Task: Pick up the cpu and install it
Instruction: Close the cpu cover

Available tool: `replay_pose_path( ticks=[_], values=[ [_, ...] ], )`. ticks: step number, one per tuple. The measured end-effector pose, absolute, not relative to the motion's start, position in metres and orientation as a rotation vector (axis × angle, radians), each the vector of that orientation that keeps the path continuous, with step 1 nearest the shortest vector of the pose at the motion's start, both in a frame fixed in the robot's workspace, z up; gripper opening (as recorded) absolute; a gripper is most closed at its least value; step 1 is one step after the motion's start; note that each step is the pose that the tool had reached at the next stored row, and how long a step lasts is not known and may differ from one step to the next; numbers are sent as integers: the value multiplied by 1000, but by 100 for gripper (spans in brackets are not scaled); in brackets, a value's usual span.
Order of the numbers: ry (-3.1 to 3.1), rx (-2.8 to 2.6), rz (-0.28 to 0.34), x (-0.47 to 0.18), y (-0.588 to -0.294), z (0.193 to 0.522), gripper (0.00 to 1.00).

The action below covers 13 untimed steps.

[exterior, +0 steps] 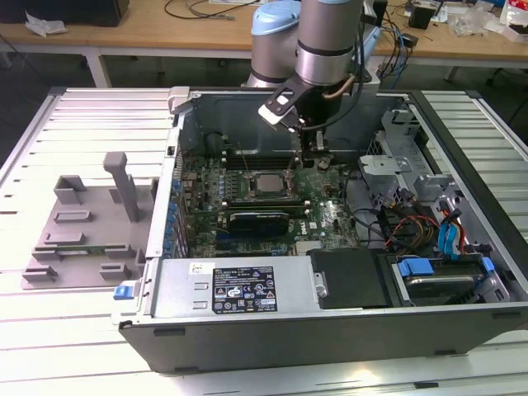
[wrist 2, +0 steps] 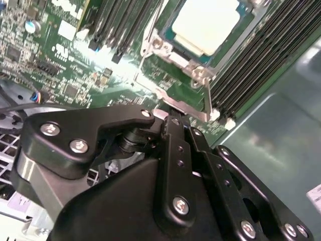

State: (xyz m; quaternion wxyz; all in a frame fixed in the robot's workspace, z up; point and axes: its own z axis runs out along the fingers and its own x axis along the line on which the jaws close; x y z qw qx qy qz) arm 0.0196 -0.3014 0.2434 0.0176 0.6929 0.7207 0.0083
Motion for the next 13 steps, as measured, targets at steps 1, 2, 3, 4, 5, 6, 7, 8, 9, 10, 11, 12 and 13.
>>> replay_pose_path(
  ticks=[1,2,3,4,5,6,7,8,9,10,11,12,13],
  values=[
    [2238,2153,29,14,-301,243,11],
    [2238,2152,31,9,-301,243,11],
    [2238,2152,31,6,-301,243,11],
    [2238,2152,31,6,-301,243,11],
    [2238,2152,31,6,-301,243,11],
    [2238,2152,31,6,-301,243,11],
    [2238,2152,30,6,-301,243,11],
    [2244,2158,22,6,-301,243,11],
    [2249,2162,13,6,-301,243,11],
    [2249,2162,13,6,-301,243,11],
    [2249,2163,12,6,-301,243,11],
    [2249,2162,12,5,-301,242,11],
    [2249,2162,12,0,-301,242,11]
  ],
)
